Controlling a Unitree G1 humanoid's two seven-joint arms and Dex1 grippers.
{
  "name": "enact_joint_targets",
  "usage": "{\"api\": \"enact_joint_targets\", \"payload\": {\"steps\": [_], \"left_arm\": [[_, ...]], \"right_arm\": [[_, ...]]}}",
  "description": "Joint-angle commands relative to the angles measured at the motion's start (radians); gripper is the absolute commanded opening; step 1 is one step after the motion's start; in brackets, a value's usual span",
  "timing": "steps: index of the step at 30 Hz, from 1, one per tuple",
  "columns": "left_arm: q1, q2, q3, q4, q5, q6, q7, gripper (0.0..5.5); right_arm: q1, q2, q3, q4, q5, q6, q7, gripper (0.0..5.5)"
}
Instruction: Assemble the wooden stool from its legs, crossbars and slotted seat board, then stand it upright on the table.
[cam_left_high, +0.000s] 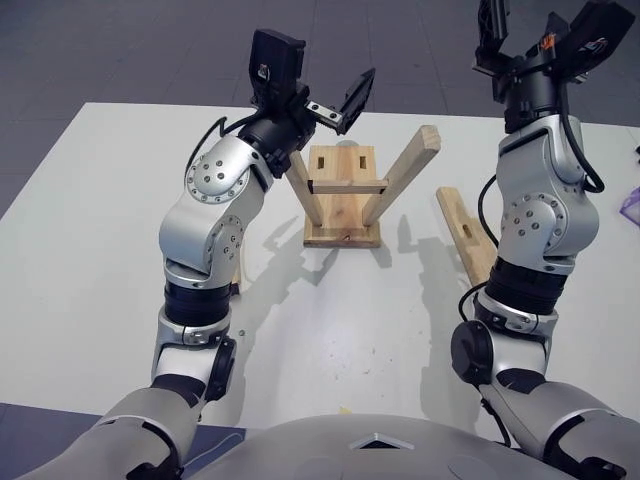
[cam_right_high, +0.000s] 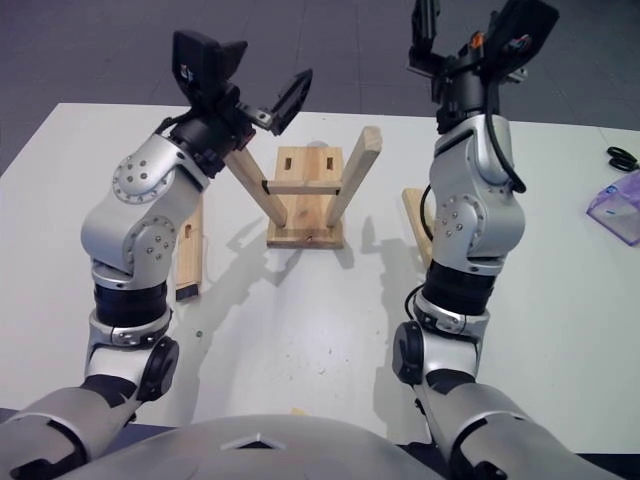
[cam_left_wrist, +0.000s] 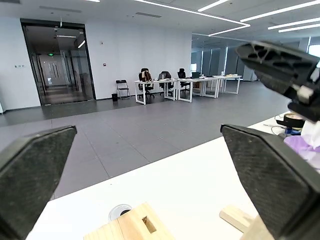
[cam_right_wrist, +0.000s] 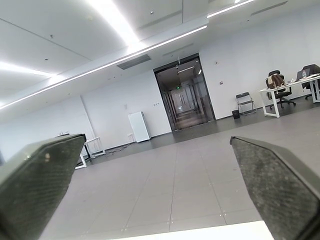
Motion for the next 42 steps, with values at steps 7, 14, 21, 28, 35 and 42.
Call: {"api": "enact_joint_targets", "payload": {"steps": [7,14,21,28,35,42], "left_arm": [[-0.270,0.042,0.249,-0.022,-0.092,0.079,0.118,5.38],[0.021,0.054,-0.046,0.141,0.028,0.016,0.010,5.38],[0.182,0.050,-0.111,0.180,0.102,-0.065,0.020,5.38],[0.007,0.041,0.071,0.051,0.061,-0.083,0.091,5.38],[-0.041,0.097,0.164,0.069,0.091,-0.076,0.135,5.38],[-0.021,0.131,0.206,0.058,0.165,-0.089,0.196,5.38]], "right_arm": [[0.015,0.003,0.008,-0.020,0.005,0.014,-0.015,5.40],[0.045,0.022,0.025,-0.042,0.004,0.025,-0.022,5.40],[0.083,0.034,0.068,-0.058,0.002,0.066,-0.017,5.40],[0.048,0.039,0.085,-0.095,0.051,0.016,0.066,5.40],[0.064,0.003,0.078,-0.099,0.014,-0.019,0.081,5.40],[0.187,-0.130,0.197,-0.042,-0.143,0.144,0.119,5.40]]}}
